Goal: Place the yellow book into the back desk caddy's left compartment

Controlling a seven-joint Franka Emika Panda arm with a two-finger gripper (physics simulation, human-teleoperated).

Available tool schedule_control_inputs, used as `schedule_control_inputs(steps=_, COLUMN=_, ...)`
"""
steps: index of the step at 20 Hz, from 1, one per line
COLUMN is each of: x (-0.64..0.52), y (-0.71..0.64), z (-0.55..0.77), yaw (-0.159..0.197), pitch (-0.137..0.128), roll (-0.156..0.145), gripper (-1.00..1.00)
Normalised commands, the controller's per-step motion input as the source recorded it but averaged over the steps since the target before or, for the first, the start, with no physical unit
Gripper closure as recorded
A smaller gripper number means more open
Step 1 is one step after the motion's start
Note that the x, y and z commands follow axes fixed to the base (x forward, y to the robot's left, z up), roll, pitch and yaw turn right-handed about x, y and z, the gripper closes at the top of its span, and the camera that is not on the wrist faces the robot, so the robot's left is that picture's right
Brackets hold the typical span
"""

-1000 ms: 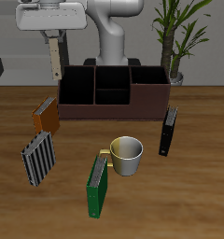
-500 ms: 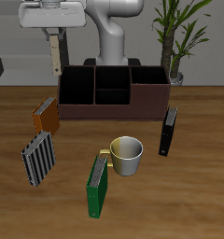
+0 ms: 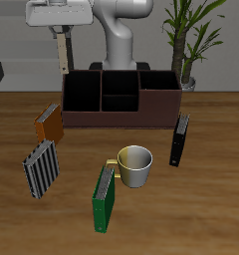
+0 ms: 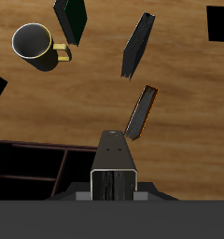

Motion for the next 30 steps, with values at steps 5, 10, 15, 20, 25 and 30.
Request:
schedule_control_inputs(steps=5, x=-0.17, y=0.1, z=-0.09, yaw=-0.004, pitch=0.015, roll=0.035, gripper=1.0)
schedule_control_inputs(steps=10, x=-0.12, y=0.16, z=-0.14, yaw=-0.002, pitch=0.035, roll=0.034, gripper=1.0)
schedule_control_inputs(steps=15, x=-0.14, y=0.13, z=-0.11, yaw=0.002, pitch=0.019, roll=0.035, gripper=1.0)
schedule_control_inputs(steps=20, x=-0.05, y=0.06, z=-0.21, yaw=-0.007, pitch=0.038, roll=0.02, gripper=1.0)
schedule_control_inputs(steps=25, x=0.05, y=-0.1, z=-0.21, yaw=-0.004, pitch=0.035, roll=-0.02, gripper=1.0)
schedule_control_inputs(steps=30, x=0.13, y=-0.11, z=-0.3, yaw=-0.021, pitch=0.059, roll=-0.029, gripper=1.0)
